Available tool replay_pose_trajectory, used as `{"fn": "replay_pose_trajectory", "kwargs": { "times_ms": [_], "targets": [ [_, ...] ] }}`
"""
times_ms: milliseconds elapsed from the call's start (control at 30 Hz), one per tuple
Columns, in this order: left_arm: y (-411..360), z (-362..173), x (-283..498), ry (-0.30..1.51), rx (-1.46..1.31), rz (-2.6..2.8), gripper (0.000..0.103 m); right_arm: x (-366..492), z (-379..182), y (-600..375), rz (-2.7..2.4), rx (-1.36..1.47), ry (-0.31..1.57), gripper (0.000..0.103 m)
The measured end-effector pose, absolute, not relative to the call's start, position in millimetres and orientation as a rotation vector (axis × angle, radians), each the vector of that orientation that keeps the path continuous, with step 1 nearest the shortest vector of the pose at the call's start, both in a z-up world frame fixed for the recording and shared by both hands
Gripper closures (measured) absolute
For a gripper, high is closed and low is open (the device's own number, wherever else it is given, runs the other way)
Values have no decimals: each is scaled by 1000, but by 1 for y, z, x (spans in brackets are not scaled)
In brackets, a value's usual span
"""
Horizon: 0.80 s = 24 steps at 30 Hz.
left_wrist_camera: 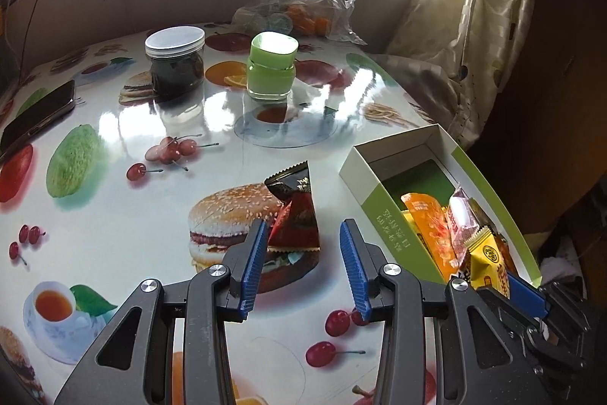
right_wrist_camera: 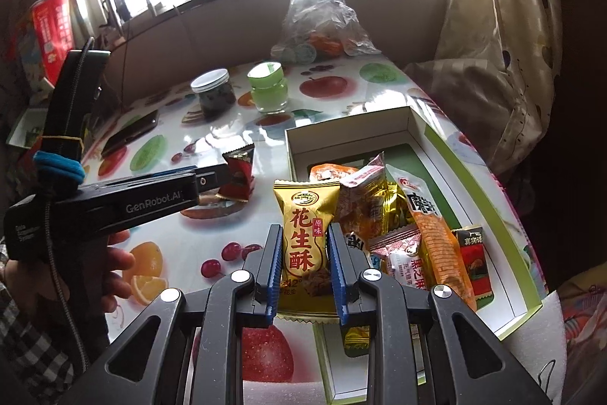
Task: Organize snacks
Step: 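Grasp the red-and-black wrapped candy with the left gripper while the right gripper holds the yellow packet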
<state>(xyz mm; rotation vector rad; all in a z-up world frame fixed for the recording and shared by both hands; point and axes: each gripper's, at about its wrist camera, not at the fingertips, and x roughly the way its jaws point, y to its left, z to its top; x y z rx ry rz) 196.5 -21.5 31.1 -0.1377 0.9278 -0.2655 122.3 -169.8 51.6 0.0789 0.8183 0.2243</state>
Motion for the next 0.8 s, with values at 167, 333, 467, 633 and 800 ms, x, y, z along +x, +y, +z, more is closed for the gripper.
{"fn": "replay_pose_trajectory", "kwargs": {
  "times_ms": [167,333,467,633,800],
  "targets": [
    [-27,23,209,945,-132,-255,47,126,53,-175,220,89,812,81],
    [-31,13,220,966,-120,-228,47,128,51,-179,214,99,812,81],
    [-35,6,227,983,-106,-223,47,129,50,-181,212,105,814,81],
    [-39,3,231,981,-95,-221,47,131,50,-183,211,110,814,81],
    [-39,3,234,974,-106,-225,47,133,50,-184,208,113,812,81]
  ]
}}
